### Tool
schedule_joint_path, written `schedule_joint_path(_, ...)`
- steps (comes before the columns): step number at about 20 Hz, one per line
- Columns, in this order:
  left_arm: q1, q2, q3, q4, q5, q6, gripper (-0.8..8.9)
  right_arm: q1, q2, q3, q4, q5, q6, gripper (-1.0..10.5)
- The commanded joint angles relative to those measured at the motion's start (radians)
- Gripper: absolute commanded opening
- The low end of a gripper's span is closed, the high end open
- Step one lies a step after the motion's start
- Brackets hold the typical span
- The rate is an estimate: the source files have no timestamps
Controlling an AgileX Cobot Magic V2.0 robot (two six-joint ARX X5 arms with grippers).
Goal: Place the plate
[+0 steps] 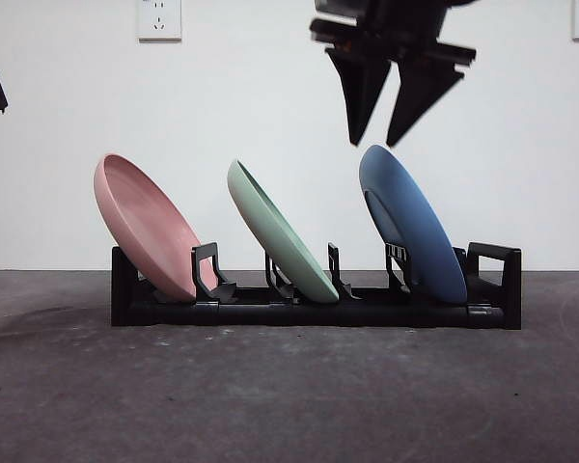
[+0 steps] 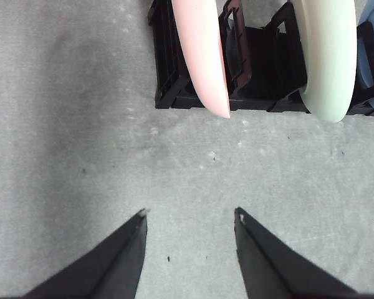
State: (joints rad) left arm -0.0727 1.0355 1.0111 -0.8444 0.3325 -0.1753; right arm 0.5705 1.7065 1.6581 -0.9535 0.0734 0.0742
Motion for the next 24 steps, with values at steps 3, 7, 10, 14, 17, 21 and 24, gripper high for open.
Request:
schedule_joint_path(3,-0.002,0.010,0.024,0.006,0.004,0.018,2.23,0.014,0.012,0.046,0.037,0.058,-0.008,2.4)
schedule_joint_path(7,-0.002,0.010,0.024,0.007,0.004,0.018,2.23,0.014,0.018,0.046,0.042,0.115,-0.008,2.8)
schedule_joint_path(10,-0.002,0.010,0.024,0.007,0.004,0.018,2.23,0.014,0.019,0.045,0.044,0.111,-0.008,2.7)
schedule_joint_path(14,-0.002,0.010,0.024,0.006,0.004,0.018,2.23,0.014,0.060,0.045,0.048,0.109,-0.005,2.7)
schedule_joint_path(17,-0.002,0.010,0.024,0.006,0.004,0.018,2.23,0.012,0.094,0.045,0.044,0.109,0.001,2.7)
schedule_joint_path(21,-0.002,0.010,0.024,0.006,0.004,0.018,2.23,0.013,0.098,0.045,0.042,0.111,0.004,0.8)
schedule_joint_path(24,-0.002,0.010,0.024,0.006,0.004,0.018,2.23,0.012,0.096,0.045,0.023,0.111,0.003,0.1)
